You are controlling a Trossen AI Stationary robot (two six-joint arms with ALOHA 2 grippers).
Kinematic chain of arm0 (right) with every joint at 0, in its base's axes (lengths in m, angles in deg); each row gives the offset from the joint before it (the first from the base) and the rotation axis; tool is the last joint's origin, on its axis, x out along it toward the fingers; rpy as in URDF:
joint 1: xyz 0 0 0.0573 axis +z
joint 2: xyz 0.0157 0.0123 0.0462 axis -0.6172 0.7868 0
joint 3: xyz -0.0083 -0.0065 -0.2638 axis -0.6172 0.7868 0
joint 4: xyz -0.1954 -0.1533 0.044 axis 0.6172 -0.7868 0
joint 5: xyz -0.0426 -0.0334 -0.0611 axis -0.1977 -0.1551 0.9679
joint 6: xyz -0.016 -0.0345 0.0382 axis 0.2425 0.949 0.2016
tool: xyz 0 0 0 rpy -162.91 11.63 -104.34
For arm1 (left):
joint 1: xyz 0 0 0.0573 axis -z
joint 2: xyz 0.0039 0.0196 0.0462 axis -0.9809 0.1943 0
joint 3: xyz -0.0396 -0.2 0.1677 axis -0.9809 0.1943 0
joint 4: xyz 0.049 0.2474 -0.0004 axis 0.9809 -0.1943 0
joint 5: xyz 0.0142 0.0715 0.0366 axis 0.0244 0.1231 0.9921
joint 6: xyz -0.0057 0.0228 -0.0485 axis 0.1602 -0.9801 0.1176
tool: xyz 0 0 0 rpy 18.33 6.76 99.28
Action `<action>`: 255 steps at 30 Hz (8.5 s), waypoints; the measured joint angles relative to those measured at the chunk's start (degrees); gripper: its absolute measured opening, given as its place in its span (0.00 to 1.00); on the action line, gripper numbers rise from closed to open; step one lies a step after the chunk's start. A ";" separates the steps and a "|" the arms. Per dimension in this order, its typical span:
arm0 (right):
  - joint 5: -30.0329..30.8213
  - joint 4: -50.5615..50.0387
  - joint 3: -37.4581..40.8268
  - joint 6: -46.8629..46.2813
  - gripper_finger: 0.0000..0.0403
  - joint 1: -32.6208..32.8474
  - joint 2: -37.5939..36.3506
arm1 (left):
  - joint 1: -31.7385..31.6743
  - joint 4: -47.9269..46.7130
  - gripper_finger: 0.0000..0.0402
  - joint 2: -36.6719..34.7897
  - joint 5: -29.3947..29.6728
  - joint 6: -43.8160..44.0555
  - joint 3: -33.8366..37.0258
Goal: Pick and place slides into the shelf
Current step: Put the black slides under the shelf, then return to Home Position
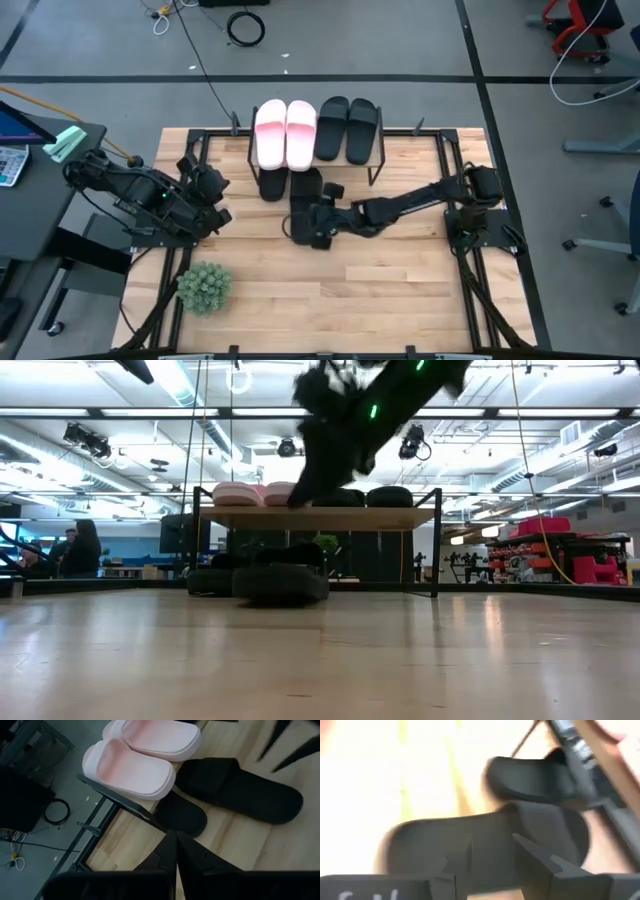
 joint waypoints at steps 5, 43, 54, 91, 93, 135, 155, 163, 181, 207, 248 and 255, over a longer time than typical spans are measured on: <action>-9.80 -1.94 -0.09 -9.78 0.31 4.60 -3.04 | 2.22 0.03 0.02 -0.02 0.01 1.45 0.02; -10.78 9.68 -0.15 -3.18 0.00 -8.29 12.32 | 6.35 1.27 0.05 0.00 0.09 -0.06 0.02; -7.36 10.40 -0.15 0.26 0.00 -7.20 12.28 | 6.35 1.29 0.01 0.00 0.09 -0.01 0.02; -5.70 -9.39 30.31 -8.03 0.03 14.55 -62.71 | 6.63 19.34 0.10 -36.44 5.03 -2.95 16.45; -10.00 -1.39 37.12 -7.78 0.03 13.93 -66.38 | 7.12 33.34 0.09 -40.22 4.46 -9.80 25.12; -17.83 -2.15 62.38 -10.35 0.03 6.57 -108.05 | -12.45 86.16 0.09 -49.79 -15.49 -37.72 56.01; -17.36 -4.06 62.90 -10.73 0.04 6.58 -108.05 | -13.67 76.41 0.07 -63.06 -15.42 -32.76 62.11; -17.16 -4.74 62.90 -9.74 0.04 6.57 -107.97 | -13.63 85.38 0.09 -63.06 -20.67 -36.50 68.65; -17.50 -7.54 62.90 -6.62 0.04 6.59 -107.96 | -13.67 76.59 0.07 -63.01 -23.56 -35.61 68.95; -19.61 4.78 69.99 -8.42 0.04 6.64 -107.55 | -13.62 72.24 0.09 -63.02 -23.56 -34.96 69.28; -19.59 3.70 69.53 -9.15 0.03 6.64 -107.30 | -13.60 76.63 0.06 -62.25 -23.76 -36.06 71.87; -19.59 3.69 69.53 -9.13 0.03 6.64 -107.30 | -13.60 76.65 0.08 -62.25 -23.76 -36.06 71.87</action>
